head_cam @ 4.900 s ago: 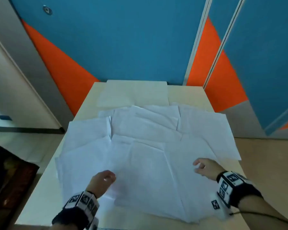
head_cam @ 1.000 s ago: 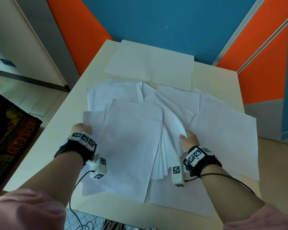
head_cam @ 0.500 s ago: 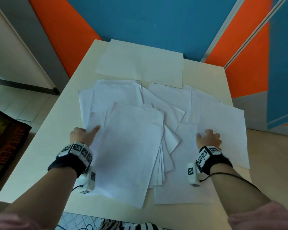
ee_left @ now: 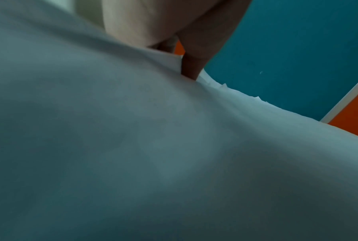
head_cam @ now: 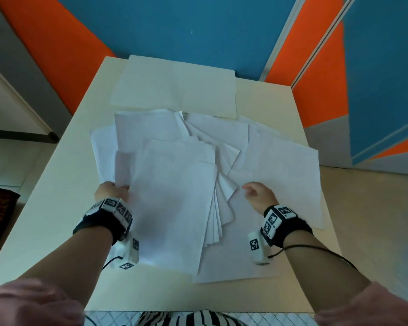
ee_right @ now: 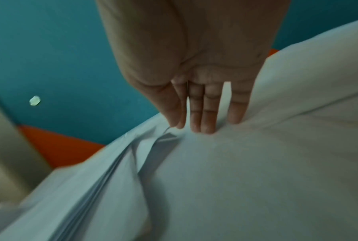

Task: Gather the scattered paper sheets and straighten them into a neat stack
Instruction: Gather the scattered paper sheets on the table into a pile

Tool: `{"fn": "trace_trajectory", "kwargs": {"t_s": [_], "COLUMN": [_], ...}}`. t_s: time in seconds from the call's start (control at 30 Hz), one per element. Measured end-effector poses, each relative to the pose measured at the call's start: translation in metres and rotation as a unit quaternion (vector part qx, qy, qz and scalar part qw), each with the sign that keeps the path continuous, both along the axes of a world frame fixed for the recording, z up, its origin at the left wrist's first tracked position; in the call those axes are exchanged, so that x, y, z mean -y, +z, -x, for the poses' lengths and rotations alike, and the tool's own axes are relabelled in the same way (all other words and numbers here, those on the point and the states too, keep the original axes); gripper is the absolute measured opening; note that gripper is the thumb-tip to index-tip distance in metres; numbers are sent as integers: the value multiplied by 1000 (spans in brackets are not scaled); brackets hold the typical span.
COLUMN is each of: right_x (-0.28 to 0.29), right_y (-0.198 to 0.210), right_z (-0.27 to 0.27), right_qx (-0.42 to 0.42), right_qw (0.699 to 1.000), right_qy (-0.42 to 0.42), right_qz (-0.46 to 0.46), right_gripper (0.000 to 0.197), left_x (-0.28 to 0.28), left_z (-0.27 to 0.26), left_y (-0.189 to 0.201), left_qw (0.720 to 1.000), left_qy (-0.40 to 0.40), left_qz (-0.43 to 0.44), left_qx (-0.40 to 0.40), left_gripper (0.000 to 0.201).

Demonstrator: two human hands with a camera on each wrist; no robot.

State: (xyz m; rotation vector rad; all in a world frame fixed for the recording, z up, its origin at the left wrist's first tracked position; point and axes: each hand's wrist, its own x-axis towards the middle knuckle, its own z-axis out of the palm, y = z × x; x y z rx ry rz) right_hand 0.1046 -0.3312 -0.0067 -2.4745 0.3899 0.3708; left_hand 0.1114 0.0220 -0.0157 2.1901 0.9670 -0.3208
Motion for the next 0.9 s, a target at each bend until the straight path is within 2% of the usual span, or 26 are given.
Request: {"fn": "trace_trajectory", "kwargs": {"t_s": [0.07,0.1,0.2,0.37,0.47,0.5,0.53,0.6,0.63,0.7,0.73,0.83,0.9], "right_x": [20,28,28,9,31,41,51,66,70,73,72,63,55], "right_y": [1,0,-3,-7,-3,-2,0,6,8,11,9,2,-3], "right_z": [3,6,12,5,5,7,9,11,8,1,-3,-9,-8], "right_qx": [35,16,-52,-56,-41,-39,-50,-92,-118,-150,-143,-87,-76], "right_qw": [994,988,983,991,981,971,958,938,933,933,937,933,939], "right_qy": [-97,-128,-112,-43,-129,-181,-237,-316,-328,-319,-316,-347,-334], "right_qz": [44,87,133,112,136,152,151,108,94,71,47,-32,-38], "right_gripper": [28,33,44,31,27,33,48,87,102,113,110,81,71], "left_x": [0,2,13,29,26,24,24,24,25,27,27,26,26], "left_z": [0,0,-2,-8,-10,-10,-10,-10,-11,-11,-12,-12,-12], "left_y": [1,2,7,6,3,2,1,0,1,2,3,4,3], "left_qw": [1000,1000,1000,999,999,999,999,998,998,998,998,997,997], "left_qy": [-4,-6,-23,-46,-49,-50,-52,-57,-58,-60,-61,-70,-70], "left_qz": [-3,-4,3,18,16,13,10,7,6,3,2,2,2], "left_qx": [-1,-1,4,0,-6,-6,-7,-7,-8,-12,-15,-22,-21], "left_gripper": [29,29,30,30,29,28,26,26,28,33,33,33,32]}}
